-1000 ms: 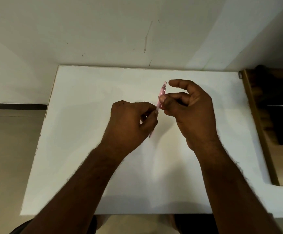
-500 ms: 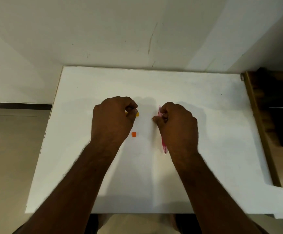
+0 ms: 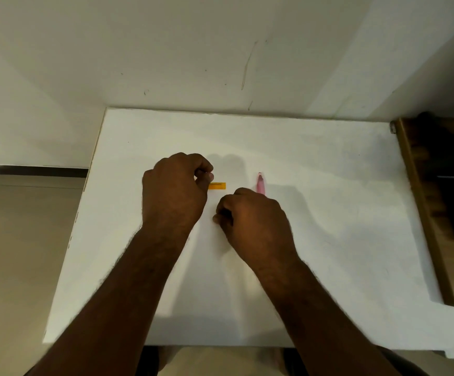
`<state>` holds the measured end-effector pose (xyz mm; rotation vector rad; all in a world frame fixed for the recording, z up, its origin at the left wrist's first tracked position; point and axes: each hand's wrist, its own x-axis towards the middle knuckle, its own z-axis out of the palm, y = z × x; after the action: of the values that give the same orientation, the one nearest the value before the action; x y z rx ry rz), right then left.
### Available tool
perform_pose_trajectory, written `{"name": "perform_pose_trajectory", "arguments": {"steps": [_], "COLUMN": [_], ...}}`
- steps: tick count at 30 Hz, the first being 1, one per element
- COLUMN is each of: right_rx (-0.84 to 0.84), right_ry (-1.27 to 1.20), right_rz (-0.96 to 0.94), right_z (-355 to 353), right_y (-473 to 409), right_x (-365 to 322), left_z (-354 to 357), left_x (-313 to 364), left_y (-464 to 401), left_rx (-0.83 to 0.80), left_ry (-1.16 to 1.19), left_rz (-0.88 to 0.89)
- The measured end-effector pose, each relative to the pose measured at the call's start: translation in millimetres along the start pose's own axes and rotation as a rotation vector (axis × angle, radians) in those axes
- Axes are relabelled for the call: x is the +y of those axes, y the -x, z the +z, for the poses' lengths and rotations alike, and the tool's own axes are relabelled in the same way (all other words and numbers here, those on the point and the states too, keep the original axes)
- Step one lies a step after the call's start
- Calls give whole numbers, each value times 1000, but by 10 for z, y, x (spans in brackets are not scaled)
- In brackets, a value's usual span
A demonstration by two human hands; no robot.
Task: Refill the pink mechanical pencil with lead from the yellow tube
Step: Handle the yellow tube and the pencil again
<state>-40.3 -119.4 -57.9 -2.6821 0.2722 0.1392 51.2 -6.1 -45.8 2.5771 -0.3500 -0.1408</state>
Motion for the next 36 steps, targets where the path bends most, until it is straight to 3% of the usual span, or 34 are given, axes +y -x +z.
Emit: {"name": "perform_pose_trajectory", "arguments": {"steps": [12, 16, 20, 25, 32, 36], "right_rx": [89, 221, 308, 369, 385, 401], "right_ry": [-135, -542, -1092, -1388, -1335, -1180], "right_rz": [-12, 219, 435, 546, 492, 436], "right_z": [43, -154, -350, -450, -446, -419], "right_y": [25, -54, -93, -95, -97, -101], "right_x": [-29, 119, 263, 306, 266, 269], "left_z": [51, 57, 27, -33, -24, -22], "left_x": [-74, -49, 59, 240, 267, 250], "left_y": [28, 18, 56, 122, 151, 140], "left_rx": [-56, -82, -28, 91, 135, 148], "left_ry": [-46, -85, 76, 195, 205, 215], "left_rz": [24, 44, 131, 315, 378, 372]}}
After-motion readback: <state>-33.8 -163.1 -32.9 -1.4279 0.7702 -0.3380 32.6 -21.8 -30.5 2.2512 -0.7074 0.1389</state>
